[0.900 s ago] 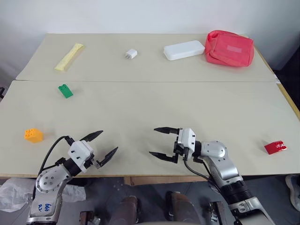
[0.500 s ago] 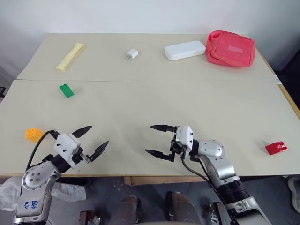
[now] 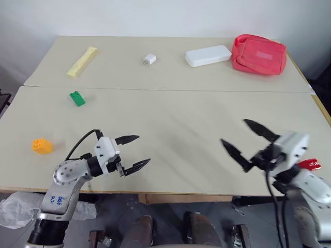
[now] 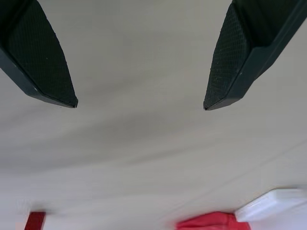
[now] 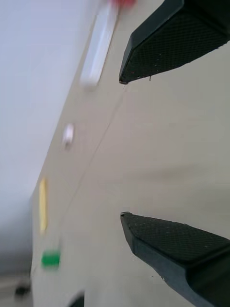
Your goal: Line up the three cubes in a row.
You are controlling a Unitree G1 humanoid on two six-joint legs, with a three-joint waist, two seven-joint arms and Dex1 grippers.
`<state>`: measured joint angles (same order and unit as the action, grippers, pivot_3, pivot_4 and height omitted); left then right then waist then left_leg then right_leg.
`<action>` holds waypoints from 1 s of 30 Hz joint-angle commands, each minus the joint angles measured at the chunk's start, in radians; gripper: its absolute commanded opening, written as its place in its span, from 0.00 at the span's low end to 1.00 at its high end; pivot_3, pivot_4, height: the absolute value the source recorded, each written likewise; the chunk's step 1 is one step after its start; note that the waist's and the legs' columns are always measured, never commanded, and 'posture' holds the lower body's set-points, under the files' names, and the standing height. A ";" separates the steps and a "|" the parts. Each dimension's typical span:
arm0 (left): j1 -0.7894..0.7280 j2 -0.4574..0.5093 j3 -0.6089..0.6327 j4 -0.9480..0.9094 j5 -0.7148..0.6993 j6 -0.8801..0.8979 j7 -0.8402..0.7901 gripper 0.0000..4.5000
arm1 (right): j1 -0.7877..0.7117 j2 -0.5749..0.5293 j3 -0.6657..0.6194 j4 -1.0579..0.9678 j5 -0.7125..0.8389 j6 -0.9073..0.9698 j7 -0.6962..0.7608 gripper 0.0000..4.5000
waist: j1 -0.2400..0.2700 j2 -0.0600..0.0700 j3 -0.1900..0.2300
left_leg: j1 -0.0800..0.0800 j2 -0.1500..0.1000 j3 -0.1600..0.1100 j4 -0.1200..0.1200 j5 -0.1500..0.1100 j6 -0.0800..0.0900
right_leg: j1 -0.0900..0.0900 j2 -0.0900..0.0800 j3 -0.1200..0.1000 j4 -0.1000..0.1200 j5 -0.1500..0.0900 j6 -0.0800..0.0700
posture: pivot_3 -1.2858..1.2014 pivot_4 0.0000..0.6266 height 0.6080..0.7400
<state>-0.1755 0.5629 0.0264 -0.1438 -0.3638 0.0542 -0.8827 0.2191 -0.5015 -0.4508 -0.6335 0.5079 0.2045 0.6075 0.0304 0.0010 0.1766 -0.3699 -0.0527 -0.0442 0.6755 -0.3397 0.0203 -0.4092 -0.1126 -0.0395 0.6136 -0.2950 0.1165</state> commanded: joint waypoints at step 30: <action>-0.081 -0.111 -0.183 -0.010 0.049 0.016 -0.074 0.99 | 0.386 -0.288 -0.408 0.465 0.015 0.047 0.175 1.00 | -0.002 0.002 -0.002 | 0.015 0.002 0.016 -0.011 -0.001 0.005 | 0.006 0.000 0.018 -0.005 0.001 0.003 | 0.52 0.24 1.00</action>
<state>-0.2597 0.4498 -0.1595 -0.1219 -0.3195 0.0866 -0.9599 0.6207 -0.7778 -0.8655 -0.2070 0.5430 0.2467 0.7810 0.0281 0.0032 0.1750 -0.3550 -0.0510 -0.0283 0.6649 -0.3412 0.0256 -0.4026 -0.1123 -0.0213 0.6079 -0.2939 0.1198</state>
